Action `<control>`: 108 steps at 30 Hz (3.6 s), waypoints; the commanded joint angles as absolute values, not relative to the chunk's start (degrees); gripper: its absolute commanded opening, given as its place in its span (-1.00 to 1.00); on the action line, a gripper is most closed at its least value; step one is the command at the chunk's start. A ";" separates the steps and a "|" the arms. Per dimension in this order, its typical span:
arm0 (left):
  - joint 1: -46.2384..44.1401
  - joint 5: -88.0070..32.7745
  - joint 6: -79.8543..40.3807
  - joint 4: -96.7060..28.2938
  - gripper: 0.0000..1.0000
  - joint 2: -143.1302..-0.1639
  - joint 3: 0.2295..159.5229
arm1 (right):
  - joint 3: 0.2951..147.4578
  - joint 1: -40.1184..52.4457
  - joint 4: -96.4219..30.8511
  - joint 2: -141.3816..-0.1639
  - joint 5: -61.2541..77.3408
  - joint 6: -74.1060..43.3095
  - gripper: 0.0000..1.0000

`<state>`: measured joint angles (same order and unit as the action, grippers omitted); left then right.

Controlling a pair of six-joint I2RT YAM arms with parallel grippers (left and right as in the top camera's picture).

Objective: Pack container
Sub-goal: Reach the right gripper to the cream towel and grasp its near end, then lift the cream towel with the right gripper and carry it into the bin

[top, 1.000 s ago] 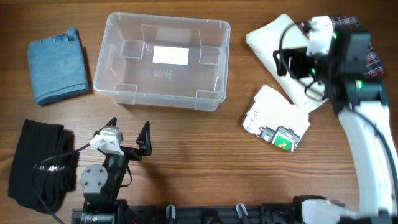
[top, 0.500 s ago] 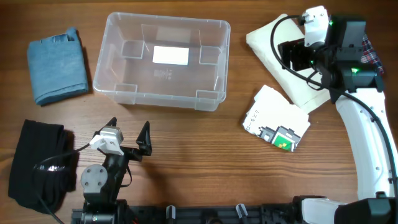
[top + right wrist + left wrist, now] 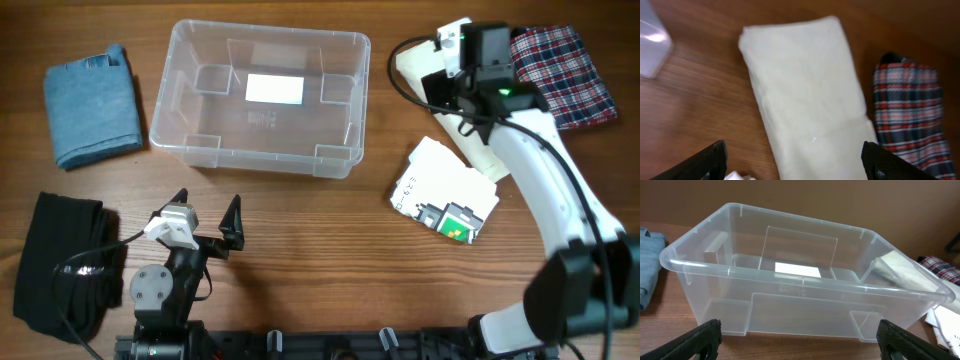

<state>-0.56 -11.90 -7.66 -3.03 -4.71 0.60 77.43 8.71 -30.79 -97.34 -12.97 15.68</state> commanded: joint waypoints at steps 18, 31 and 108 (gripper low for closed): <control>-0.14 -12.58 -8.16 -3.25 0.99 -4.58 0.34 | 78.26 8.99 -22.31 -118.72 -23.97 11.99 0.81; -0.14 -12.58 -8.19 -3.27 0.99 -4.58 0.34 | 78.26 8.99 -21.67 -124.33 -27.00 18.06 0.82; -0.14 -12.58 -8.19 -3.27 1.00 -4.58 0.34 | 78.87 36.45 -3.68 -85.17 -25.04 33.01 -0.92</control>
<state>-0.56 -11.88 -7.66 -3.05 -4.71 0.58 77.89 32.62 -5.85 -87.72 -21.28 28.73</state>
